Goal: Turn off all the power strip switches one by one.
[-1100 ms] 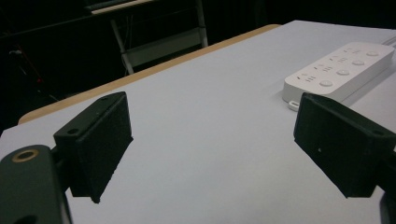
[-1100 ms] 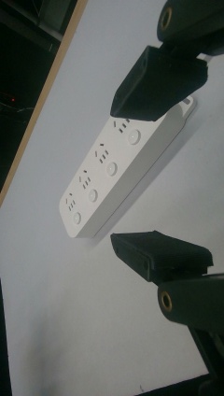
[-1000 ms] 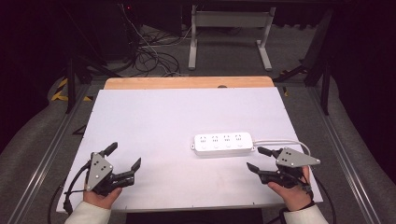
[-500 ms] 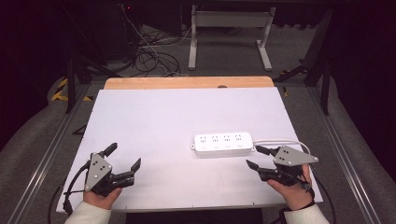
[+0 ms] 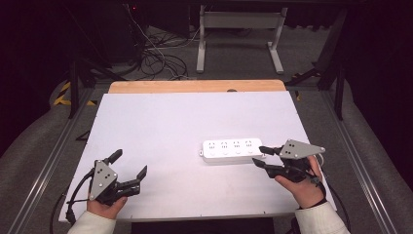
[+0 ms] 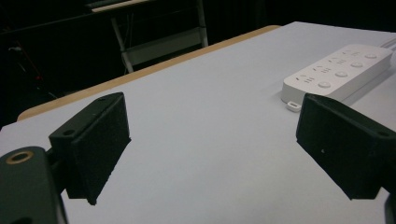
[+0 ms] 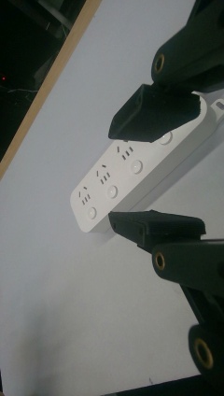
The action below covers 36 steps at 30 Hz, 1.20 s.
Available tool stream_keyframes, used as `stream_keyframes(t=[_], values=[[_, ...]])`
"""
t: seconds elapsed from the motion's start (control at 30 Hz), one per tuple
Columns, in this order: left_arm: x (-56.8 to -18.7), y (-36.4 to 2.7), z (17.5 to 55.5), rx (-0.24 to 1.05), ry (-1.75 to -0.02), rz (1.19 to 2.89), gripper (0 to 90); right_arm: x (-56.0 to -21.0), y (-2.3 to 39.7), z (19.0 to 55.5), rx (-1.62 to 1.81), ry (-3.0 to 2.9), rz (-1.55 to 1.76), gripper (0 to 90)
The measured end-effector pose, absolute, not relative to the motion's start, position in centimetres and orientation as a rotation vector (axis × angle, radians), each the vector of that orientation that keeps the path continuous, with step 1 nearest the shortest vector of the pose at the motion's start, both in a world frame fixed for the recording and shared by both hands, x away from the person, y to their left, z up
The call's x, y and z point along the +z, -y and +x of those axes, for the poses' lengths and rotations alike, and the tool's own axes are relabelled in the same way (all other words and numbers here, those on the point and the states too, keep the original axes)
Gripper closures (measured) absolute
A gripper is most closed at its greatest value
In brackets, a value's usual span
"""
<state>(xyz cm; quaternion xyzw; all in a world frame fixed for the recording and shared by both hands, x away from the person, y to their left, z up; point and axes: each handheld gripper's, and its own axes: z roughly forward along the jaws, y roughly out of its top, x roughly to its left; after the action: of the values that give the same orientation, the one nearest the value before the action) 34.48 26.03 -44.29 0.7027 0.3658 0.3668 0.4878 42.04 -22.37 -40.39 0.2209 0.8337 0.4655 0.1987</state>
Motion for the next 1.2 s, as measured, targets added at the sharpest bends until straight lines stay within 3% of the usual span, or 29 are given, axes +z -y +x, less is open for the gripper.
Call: stream_keyframes(t=[1.03,1.2], values=[[-44.4,-26.0,34.5,0.888,-0.894,1.712,10.3,-39.3,20.0,45.9,1.253,-2.401,0.647,53.3],[-44.4,-26.0,34.5,0.888,-0.896,1.713,10.3,-39.1,20.2,46.3,1.236,-2.446,0.673,64.5]])
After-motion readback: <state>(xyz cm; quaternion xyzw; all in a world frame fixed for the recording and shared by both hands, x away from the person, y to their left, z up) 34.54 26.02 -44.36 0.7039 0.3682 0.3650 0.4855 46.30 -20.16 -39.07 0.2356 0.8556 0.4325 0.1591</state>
